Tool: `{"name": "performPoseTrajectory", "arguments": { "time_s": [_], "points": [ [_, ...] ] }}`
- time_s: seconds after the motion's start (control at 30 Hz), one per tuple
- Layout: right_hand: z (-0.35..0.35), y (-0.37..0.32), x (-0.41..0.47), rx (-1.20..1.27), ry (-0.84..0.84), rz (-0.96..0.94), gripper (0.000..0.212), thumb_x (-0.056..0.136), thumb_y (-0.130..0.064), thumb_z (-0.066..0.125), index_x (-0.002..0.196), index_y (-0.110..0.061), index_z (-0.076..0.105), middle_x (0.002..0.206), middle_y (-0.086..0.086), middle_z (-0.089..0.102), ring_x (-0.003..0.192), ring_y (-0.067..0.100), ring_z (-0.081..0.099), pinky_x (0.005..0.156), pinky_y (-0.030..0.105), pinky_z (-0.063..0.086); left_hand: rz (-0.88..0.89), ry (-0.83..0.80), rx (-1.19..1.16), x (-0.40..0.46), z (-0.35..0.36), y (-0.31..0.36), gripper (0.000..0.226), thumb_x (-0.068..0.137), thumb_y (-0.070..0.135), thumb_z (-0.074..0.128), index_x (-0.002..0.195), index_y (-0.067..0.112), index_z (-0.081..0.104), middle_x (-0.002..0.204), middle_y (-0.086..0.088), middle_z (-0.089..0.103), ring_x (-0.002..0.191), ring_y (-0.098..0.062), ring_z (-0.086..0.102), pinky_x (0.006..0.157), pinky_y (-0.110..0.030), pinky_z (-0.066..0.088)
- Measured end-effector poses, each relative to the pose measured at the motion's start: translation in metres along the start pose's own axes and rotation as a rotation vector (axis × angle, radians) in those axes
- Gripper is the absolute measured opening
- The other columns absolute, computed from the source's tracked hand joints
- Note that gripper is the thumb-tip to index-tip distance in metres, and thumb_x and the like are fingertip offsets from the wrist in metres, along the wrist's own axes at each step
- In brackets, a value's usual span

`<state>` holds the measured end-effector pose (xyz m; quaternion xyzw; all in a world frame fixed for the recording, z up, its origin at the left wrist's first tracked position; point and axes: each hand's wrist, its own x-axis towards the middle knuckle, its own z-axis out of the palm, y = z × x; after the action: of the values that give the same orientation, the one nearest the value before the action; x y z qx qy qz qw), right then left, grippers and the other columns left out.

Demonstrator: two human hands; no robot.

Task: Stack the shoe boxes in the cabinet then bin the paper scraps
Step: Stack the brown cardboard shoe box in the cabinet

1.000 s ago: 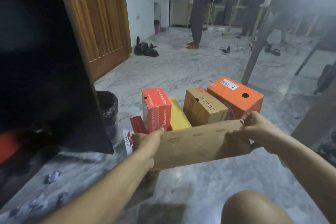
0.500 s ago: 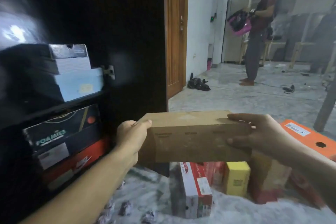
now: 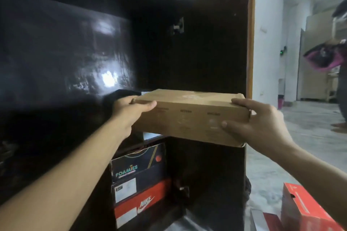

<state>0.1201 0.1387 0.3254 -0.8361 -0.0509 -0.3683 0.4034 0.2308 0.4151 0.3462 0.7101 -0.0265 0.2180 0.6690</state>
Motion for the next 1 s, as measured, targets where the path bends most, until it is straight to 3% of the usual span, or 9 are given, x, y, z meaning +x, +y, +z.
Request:
{"name": "performPoseTrajectory", "arguments": {
  "time_s": [0.1, 0.23, 0.37, 0.47, 0.6, 0.73, 0.8, 0.87, 1.0],
  "points": [
    [0.03, -0.012, 0.032, 0.051, 0.05, -0.059, 0.065, 0.071, -0.035, 0.084, 0.13, -0.028, 0.06, 0.114, -0.005, 0.064, 0.093, 0.01, 0.061, 0.082, 0.037, 0.058, 0.022, 0.044, 0.007, 0.047, -0.009, 0.019, 0.044, 0.049, 0.032, 0.092, 0.084, 0.02, 0.069, 0.098, -0.001, 0.073, 0.099, -0.024, 0.065, 0.087, -0.037, 0.052],
    [0.063, -0.025, 0.073, 0.089, 0.139, -0.118, 0.062, 0.072, -0.036, 0.083, 0.129, -0.027, 0.061, 0.114, -0.001, 0.067, 0.096, 0.012, 0.063, 0.086, 0.038, 0.058, 0.085, 0.114, -0.001, 0.105, -0.002, 0.036, 0.038, 0.07, 0.029, 0.084, 0.101, 0.016, 0.067, 0.104, 0.002, 0.07, 0.098, -0.016, 0.061, 0.066, -0.021, 0.042],
    [0.099, -0.038, 0.121, 0.104, 0.155, -0.147, 0.057, 0.076, -0.031, 0.079, 0.13, -0.028, 0.06, 0.116, 0.002, 0.064, 0.103, 0.019, 0.062, 0.091, 0.04, 0.056, 0.111, 0.133, -0.05, 0.176, -0.003, 0.042, 0.055, 0.058, 0.037, 0.081, 0.107, 0.019, 0.065, 0.108, -0.002, 0.07, 0.103, -0.024, 0.065, 0.09, -0.041, 0.053],
    [0.131, -0.047, 0.155, 0.102, 0.146, -0.196, 0.053, 0.079, -0.029, 0.076, 0.13, -0.027, 0.06, 0.115, -0.002, 0.062, 0.104, 0.015, 0.058, 0.091, 0.036, 0.054, 0.061, 0.14, -0.083, 0.223, -0.008, 0.038, 0.069, 0.056, 0.038, 0.082, 0.118, 0.018, 0.061, 0.114, -0.006, 0.068, 0.106, -0.028, 0.064, 0.093, -0.049, 0.051],
    [0.184, -0.055, 0.184, 0.15, 0.093, -0.221, 0.046, 0.085, -0.025, 0.071, 0.13, -0.023, 0.06, 0.111, -0.004, 0.061, 0.098, 0.015, 0.061, 0.084, 0.033, 0.057, -0.04, 0.041, -0.042, 0.272, -0.01, 0.012, 0.103, 0.028, 0.055, 0.089, 0.119, 0.015, 0.061, 0.116, -0.01, 0.068, 0.104, -0.032, 0.065, 0.091, -0.051, 0.05],
    [0.231, -0.057, 0.197, 0.228, -0.002, -0.232, 0.038, 0.094, -0.025, 0.057, 0.131, -0.021, 0.057, 0.12, 0.002, 0.064, 0.103, 0.023, 0.064, 0.085, 0.042, 0.057, -0.052, -0.046, -0.034, 0.252, 0.002, 0.011, 0.075, 0.058, 0.06, 0.081, 0.111, 0.009, 0.067, 0.101, -0.011, 0.071, 0.082, -0.028, 0.069, 0.074, -0.036, 0.055],
    [0.241, -0.055, 0.206, 0.248, -0.055, -0.214, 0.035, 0.095, -0.013, 0.047, 0.128, -0.018, 0.059, 0.115, 0.005, 0.066, 0.1, 0.026, 0.063, 0.089, 0.038, 0.054, -0.06, -0.016, -0.024, 0.241, 0.008, 0.012, 0.093, 0.041, 0.08, 0.074, 0.109, 0.018, 0.069, 0.111, -0.007, 0.071, 0.097, -0.027, 0.068, 0.091, -0.04, 0.051],
    [0.246, -0.049, 0.213, 0.292, -0.032, -0.177, 0.034, 0.092, -0.003, 0.044, 0.116, -0.015, 0.064, 0.108, 0.005, 0.063, 0.097, 0.026, 0.062, 0.085, 0.035, 0.053, 0.019, 0.017, 0.012, 0.228, 0.011, 0.013, 0.095, 0.042, 0.091, 0.061, 0.11, 0.027, 0.069, 0.119, 0.0, 0.067, 0.111, -0.023, 0.061, 0.103, -0.042, 0.043],
    [0.254, -0.023, 0.231, 0.193, 0.13, -0.058, 0.029, 0.088, -0.014, 0.059, 0.117, -0.017, 0.06, 0.132, 0.003, 0.046, 0.119, 0.025, 0.047, 0.094, 0.029, 0.042, 0.22, -0.02, 0.124, 0.208, 0.019, 0.005, 0.073, 0.071, 0.07, 0.065, 0.129, 0.027, 0.06, 0.127, 0.009, 0.061, 0.117, -0.012, 0.055, 0.093, -0.025, 0.041]
  ]
}}
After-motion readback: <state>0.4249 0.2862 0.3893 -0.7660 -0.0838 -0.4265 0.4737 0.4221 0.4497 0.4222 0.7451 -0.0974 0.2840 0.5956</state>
